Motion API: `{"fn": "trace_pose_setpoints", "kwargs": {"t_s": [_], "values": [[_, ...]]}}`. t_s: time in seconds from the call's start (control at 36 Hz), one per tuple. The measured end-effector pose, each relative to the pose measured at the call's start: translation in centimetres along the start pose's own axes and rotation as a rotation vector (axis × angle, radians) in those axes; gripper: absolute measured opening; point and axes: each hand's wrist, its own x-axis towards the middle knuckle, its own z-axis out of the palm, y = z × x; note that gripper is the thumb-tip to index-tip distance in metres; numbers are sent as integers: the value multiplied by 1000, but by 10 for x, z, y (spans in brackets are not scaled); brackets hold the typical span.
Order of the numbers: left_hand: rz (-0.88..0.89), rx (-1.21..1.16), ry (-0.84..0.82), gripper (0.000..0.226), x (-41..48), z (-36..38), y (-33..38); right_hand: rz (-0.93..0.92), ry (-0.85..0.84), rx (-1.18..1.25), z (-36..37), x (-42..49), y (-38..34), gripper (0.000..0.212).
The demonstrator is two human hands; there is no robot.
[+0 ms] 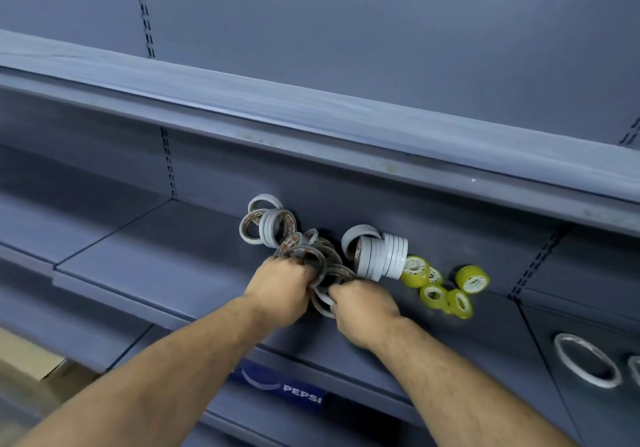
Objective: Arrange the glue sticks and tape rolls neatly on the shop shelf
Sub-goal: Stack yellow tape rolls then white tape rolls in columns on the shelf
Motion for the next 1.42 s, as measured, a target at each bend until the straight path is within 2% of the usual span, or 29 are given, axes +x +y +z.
{"fn": "trace_pose_setpoints", "kwargs": {"t_s": [0.17, 0.39, 0.47, 0.61, 0.89, 1.22, 1.33, 1.42], "values": [[44, -20, 53, 35, 5, -2, 1, 89, 51, 22, -4, -8, 8, 5], [89, -150, 6, 26, 23, 2, 36, 245, 58, -29, -16, -51, 33, 10], [132, -177, -38, 20, 28, 5, 64, 327, 42, -51, -17, -83, 48, 7], [246, -233, -51, 32, 36, 17, 119, 453, 8, -53, -21, -142, 79, 7], [411, -196, -84, 19, 43, 25, 241, 640, 19, -47, -32, -250, 142, 10], [410, -139, -107, 27, 40, 22, 385, 695, 42, -20, -29, -374, 240, 11], [320, -148, -155, 26, 42, 25, 411, 716, 30, -25, -28, -401, 263, 12], [344, -151, -148, 30, 47, 28, 426, 741, 12, -33, -25, -415, 280, 13]]}}
